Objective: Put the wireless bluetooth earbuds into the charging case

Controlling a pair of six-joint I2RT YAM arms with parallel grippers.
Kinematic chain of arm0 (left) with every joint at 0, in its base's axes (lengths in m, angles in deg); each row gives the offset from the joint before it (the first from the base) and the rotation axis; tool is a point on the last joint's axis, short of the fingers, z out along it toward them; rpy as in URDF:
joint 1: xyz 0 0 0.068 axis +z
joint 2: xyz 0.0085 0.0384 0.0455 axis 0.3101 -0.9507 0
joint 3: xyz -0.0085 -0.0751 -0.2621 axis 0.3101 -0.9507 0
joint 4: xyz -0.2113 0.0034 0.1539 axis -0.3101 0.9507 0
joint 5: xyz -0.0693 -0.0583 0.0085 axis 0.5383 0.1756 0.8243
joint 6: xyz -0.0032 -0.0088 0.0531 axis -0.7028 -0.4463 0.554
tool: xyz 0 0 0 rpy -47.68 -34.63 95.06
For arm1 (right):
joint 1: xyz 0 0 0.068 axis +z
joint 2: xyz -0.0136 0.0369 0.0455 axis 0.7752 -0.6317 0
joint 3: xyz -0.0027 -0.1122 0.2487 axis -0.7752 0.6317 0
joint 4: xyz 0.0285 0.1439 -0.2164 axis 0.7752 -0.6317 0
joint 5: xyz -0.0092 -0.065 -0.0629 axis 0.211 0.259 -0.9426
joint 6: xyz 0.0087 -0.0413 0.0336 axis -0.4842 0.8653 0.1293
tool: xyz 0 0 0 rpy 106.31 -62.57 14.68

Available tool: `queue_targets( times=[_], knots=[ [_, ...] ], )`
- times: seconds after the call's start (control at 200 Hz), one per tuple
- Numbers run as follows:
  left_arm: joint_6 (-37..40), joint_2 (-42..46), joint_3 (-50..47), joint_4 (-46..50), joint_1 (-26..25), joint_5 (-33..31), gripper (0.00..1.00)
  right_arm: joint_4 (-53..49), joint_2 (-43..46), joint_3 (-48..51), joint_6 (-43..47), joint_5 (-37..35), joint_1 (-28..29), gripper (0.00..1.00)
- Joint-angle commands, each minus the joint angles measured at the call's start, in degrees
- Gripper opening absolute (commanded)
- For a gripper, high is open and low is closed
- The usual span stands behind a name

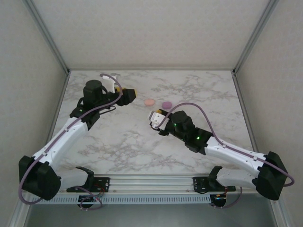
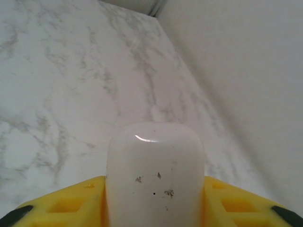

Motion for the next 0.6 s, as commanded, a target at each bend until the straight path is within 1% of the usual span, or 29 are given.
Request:
queue_targets(
  times=[0.0, 0.145, 0.275, 0.39, 0.451, 0.596],
  knots=[
    [3.86, -1.61, 4.46, 2.78, -0.68, 14.28, 0.77, 0.55, 2.68, -2.93, 4.62, -2.08, -0.63, 0.4],
    [9.55, -4.86, 9.61, 12.89, -3.57, 17.45, 0.77, 0.81, 3.85, -4.41, 4.4, -0.65, -0.82, 0.41],
    [12.49, -8.12, 13.36, 18.19, -5.91, 21.73, 0.77, 0.58, 3.65, -5.49, 3.74, 0.46, -1.16, 0.41],
    [16.65, -10.29, 16.98, 24.99, -6.65, 25.0, 0.73, 1.01, 3.64, -5.96, 2.63, 1.37, -1.41, 0.41],
    [18.0, -10.68, 17.93, 26.94, -6.82, 25.86, 0.72, 1.18, 3.65, -6.15, 2.11, 1.86, -1.46, 0.41],
    [18.68, -11.95, 19.21, 28.02, -7.85, 27.8, 0.72, 1.8, 3.31, -6.35, 1.68, 1.99, -1.61, 0.41]
  ],
)
